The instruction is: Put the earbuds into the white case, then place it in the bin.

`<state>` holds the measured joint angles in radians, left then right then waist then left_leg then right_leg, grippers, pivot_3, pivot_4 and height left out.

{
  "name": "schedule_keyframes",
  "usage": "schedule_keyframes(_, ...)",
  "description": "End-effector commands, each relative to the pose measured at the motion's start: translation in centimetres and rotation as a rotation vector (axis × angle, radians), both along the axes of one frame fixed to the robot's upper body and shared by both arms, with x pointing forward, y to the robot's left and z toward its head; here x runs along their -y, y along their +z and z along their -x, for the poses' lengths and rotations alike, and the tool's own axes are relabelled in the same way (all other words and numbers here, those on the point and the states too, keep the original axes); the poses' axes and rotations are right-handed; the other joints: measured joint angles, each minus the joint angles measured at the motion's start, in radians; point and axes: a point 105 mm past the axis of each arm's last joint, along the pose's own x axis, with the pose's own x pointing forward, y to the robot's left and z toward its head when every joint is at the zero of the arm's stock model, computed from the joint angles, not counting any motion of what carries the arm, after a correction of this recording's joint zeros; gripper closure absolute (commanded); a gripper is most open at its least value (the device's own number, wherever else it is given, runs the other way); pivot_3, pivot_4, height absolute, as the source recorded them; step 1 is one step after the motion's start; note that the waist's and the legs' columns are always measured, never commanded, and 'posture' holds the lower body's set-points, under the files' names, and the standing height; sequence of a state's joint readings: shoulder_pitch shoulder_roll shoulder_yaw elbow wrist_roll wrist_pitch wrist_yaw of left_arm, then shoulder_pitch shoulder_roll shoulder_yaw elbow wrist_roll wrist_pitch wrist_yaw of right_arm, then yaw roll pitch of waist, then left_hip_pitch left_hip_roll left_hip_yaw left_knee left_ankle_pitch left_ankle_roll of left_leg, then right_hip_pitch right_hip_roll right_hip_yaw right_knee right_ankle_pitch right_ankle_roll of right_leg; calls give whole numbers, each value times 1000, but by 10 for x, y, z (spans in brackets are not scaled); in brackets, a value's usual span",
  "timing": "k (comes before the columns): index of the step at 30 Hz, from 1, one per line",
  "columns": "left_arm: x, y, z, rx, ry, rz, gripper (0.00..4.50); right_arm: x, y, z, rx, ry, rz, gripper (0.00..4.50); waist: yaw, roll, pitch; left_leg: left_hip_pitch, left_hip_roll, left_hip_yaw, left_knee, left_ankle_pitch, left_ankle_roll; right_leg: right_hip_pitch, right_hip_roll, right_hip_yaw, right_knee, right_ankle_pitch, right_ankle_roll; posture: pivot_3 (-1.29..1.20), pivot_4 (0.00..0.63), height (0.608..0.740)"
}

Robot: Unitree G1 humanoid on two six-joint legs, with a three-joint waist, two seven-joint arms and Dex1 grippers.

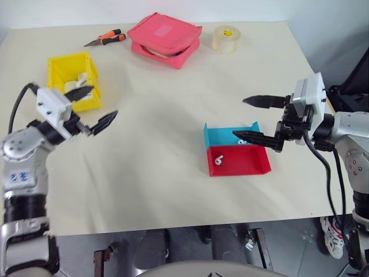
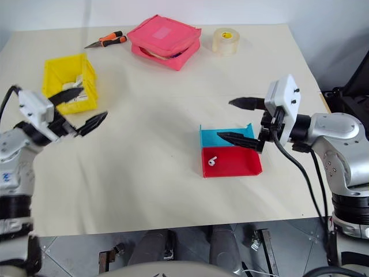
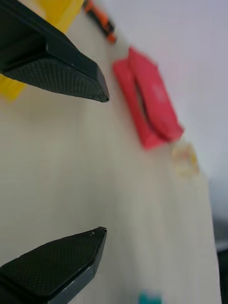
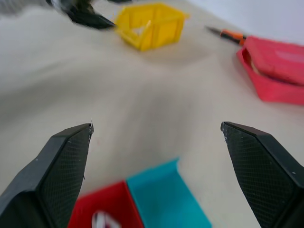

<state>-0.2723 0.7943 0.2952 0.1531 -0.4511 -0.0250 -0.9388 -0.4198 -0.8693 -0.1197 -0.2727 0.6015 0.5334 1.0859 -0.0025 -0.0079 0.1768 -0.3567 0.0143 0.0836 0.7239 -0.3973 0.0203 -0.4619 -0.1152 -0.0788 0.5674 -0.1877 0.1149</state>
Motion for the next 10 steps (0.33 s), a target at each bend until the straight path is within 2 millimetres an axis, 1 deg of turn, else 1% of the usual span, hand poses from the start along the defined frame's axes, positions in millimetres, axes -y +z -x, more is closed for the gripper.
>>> schedule_keyframes(1, -15, 7, 20, -17, -33, -40, 23, 17, -3, 7, -2, -14, 64, 0, 2, 0, 0, 2, 0, 3, -2, 0, 0, 0, 0, 0, 0, 0, -1, 0, 150, 740)
schedule_keyframes(3, -28, 5, 23, -47, 8, -34, 23, 33, -10, 7, -23, -74, 96, 0, 8, 0, 0, 3, 0, 3, -2, 0, 0, 0, 0, 0, 0, 0, -1, 0, 150, 740)
schedule_keyframes(5, -40, 4, 27, -73, 51, -22, 23, 50, -17, 12, -42, -136, 113, 0, 13, 0, 0, 3, 0, 3, -2, 0, 0, 1, -1, 0, 0, 0, -1, 0, 150, 740)
schedule_keyframes(6, -44, 3, 27, -72, 74, -22, 23, 54, -18, 14, -45, -150, 113, 0, 13, 0, 0, 3, 0, 3, -2, -1, 1, 1, -1, 0, 0, 0, -1, 0, 150, 740)
schedule_keyframes(10, -43, -1, 22, -101, 96, 0, 23, 55, -24, 20, -46, -175, 97, 0, 12, 1, 0, 5, 0, 6, -3, -2, 1, 1, -1, 1, 0, 0, -1, 0, 150, 740)
